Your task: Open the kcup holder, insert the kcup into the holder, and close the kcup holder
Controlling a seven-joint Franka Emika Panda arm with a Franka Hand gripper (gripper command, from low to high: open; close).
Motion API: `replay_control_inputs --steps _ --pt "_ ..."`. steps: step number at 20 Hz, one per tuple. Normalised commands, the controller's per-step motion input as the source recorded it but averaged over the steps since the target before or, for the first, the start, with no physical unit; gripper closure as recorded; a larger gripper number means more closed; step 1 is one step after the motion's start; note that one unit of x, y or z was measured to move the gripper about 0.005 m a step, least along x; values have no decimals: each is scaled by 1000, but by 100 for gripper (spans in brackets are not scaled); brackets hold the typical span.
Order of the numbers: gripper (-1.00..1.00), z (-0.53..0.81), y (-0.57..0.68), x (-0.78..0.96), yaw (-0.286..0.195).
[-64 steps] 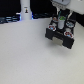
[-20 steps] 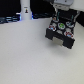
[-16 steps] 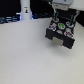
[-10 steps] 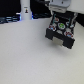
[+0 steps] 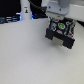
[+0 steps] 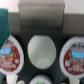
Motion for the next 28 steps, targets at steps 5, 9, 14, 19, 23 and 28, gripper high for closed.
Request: replay_control_inputs --steps 5,9,14,19,23,28 --pt "-100 -142 4 538 96" --pt "-100 -281 79 383 134" --pt "-100 -177 271 40 166" --pt "-100 -91 304 -213 196" --pt "-100 -10 430 -323 139" --pt "-100 4 567 -337 98"
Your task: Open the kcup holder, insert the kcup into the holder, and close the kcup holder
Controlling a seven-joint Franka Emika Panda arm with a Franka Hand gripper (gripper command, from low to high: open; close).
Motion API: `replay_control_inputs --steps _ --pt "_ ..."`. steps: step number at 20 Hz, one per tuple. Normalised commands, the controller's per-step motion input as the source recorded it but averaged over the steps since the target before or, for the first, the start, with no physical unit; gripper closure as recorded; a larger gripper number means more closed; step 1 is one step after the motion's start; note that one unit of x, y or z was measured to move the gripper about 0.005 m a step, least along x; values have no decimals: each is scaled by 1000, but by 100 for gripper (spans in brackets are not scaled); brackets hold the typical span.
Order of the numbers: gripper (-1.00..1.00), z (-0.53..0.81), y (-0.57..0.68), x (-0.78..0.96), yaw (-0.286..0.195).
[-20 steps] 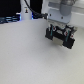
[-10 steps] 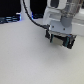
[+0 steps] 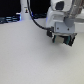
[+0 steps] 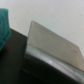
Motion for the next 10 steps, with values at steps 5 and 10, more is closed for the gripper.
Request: replay_control_inputs --steps 5,10 --pt "-100 20 646 -359 73" --pt "-100 46 660 -463 62"
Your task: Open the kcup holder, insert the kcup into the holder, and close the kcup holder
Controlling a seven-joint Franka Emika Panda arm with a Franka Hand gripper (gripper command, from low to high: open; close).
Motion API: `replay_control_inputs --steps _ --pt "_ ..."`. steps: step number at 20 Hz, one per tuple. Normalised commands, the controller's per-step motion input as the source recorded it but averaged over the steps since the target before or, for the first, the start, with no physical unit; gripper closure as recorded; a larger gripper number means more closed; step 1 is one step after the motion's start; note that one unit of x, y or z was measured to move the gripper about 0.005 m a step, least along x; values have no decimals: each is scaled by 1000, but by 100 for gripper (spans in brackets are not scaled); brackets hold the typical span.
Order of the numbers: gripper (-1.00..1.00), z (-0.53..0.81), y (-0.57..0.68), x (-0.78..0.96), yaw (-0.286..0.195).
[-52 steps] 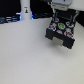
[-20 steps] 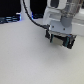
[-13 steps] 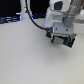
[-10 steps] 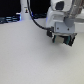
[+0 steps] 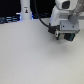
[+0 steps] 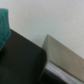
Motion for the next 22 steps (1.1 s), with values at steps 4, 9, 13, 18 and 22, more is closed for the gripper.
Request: replay_control_inputs --steps 4,9,13,18,22 --pt "-100 45 599 -584 67" --pt "-100 11 616 -543 55" --pt "-100 8 614 -552 47" --pt "-100 7 607 -562 45" --pt "-100 7 615 -547 41"
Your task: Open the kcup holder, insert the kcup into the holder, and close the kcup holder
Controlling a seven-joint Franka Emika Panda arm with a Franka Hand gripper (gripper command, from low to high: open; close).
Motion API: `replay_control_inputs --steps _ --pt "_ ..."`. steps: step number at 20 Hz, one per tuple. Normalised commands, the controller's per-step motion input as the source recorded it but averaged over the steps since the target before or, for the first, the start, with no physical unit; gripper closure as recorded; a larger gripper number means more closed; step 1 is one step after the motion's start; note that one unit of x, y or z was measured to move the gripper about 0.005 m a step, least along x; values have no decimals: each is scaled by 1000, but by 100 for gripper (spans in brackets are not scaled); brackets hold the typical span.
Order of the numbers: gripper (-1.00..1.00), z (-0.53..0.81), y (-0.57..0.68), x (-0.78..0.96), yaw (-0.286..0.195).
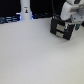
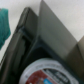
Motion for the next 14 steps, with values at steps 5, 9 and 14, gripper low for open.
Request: replay_control_inputs --steps 5,9,14 --pt "-100 5 620 -544 38" --pt "-100 15 607 -554 37" --pt "-100 36 598 -572 37"
